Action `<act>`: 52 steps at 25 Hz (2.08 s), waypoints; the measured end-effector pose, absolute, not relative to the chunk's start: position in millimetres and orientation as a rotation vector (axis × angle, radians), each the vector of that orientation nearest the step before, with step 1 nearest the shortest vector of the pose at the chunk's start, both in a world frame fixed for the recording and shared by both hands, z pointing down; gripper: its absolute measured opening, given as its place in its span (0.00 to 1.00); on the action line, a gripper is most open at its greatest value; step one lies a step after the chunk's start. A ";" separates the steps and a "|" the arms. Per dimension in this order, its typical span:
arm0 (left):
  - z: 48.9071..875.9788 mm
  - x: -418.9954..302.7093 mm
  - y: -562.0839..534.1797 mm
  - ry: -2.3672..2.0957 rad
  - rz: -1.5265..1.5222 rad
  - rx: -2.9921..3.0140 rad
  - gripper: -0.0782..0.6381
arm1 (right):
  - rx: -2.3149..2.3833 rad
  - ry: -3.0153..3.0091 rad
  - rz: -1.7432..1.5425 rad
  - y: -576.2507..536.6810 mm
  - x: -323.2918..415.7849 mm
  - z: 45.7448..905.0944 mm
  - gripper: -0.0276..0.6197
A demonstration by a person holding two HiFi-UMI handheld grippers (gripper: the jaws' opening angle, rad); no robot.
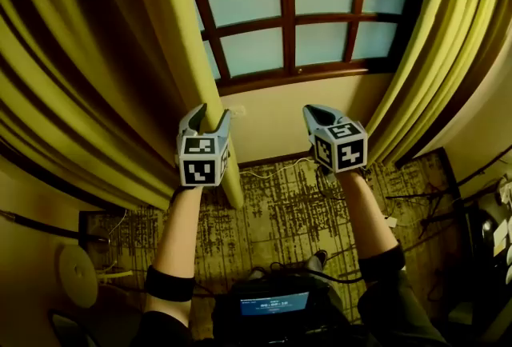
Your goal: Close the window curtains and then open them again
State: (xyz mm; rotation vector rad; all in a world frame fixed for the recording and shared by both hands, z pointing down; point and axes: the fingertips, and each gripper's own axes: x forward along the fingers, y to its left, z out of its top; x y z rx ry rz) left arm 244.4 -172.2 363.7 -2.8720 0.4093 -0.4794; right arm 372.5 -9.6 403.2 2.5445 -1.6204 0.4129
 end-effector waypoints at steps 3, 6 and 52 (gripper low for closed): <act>389.5 211.9 -181.7 0.387 -0.522 -2.895 0.34 | 2.543 -1.594 0.467 -11.9 342.7 425.5 0.05; 409.3 178.6 -193.5 0.381 -0.546 -2.947 0.15 | 2.548 -1.558 0.519 -14.6 314.8 441.6 0.05; 580.0 94.8 -115.4 0.442 -1.045 -3.182 0.11 | 2.476 -1.381 0.935 122.8 275.9 594.4 0.05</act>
